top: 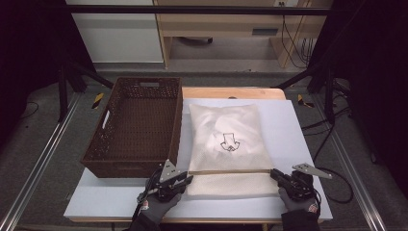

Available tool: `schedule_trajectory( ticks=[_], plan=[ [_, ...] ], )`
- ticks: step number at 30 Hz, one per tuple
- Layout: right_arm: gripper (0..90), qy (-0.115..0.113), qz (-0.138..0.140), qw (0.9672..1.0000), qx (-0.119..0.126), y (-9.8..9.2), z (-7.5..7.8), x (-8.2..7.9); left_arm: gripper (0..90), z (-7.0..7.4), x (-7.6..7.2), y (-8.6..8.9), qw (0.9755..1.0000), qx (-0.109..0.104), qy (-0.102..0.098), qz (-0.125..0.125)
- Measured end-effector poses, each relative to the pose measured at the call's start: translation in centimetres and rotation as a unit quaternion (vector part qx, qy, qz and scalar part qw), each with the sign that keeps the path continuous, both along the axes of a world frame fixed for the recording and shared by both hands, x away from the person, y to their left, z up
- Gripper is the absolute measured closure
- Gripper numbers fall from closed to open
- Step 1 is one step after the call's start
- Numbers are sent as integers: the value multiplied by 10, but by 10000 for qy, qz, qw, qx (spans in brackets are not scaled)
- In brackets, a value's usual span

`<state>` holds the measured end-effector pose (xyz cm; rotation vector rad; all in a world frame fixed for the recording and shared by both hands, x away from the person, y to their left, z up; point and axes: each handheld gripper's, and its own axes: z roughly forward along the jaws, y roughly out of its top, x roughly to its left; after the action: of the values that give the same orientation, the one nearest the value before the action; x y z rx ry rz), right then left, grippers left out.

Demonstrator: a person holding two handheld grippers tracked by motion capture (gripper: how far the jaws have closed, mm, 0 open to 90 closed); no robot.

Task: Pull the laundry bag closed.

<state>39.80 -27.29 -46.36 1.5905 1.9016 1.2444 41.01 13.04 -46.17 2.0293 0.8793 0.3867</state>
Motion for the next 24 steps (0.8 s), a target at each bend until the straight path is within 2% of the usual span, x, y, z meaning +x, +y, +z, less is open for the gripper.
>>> schedule_trajectory(
  ticks=[5, 8, 9, 10, 13, 14, 17, 24],
  plan=[
    [670, -307, 63, 9994, -113, 1, 0, 0, 531, 6, -5, 6, 9999, -85, -68, -42],
    [565, -583, -79, 9981, -187, 1, 4, -2, 486, 8, -8, 10, 9999, -105, -57, -99],
    [565, -583, -79, 9981, -187, 1, 4, -2, 473, 8, -8, 10, 9999, -105, -57, -99],
    [480, -765, -188, 9967, -172, -2, 7, -3, 457, 8, -11, 12, 9998, -98, -44, -155],
    [446, -870, -261, 9957, -195, -4, 8, -3, 436, 8, -12, 15, 9997, -76, -80, -221],
    [392, -1008, -362, 9939, -259, -7, 8, -4, 415, 8, -14, 17, 9996, -89, -79, -241],
    [367, -1022, -449, 9934, -263, -12, 9, -4, 399, 9, -16, 23, 9997, -83, -122, -209],
    [317, -1020, -532, 9930, -272, -18, 9, -4, 374, 10, -17, 36, 9995, -154, -86, -253]
  ],
)
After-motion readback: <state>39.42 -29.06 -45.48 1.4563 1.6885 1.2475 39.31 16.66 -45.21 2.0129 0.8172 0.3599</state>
